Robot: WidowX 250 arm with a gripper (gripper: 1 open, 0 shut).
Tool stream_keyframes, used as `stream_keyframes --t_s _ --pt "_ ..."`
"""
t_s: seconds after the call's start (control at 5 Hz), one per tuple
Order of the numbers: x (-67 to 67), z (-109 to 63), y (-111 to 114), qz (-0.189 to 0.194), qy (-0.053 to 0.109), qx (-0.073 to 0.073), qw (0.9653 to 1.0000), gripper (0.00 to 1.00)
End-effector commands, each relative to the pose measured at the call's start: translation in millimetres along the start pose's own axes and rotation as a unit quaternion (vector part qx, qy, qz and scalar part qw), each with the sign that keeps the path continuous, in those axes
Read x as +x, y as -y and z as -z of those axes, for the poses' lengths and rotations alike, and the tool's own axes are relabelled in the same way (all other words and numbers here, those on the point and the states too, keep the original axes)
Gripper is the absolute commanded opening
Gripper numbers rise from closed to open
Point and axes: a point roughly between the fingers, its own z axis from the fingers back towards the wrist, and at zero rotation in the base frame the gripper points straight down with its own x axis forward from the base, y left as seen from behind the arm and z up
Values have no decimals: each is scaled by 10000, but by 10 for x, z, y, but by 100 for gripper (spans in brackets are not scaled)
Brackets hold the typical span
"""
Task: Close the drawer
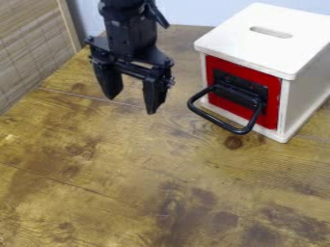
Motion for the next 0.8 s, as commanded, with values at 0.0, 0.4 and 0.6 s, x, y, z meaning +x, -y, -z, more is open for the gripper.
stream_keyframes --t_s 0.0,0.4,0.6 --pt "81 -121 -90 -92 327 88 9994 100" --pt "58 -138 -56 274 381 94 9989 100" --pt "-3 -152 -41 578 396 72 9975 100"
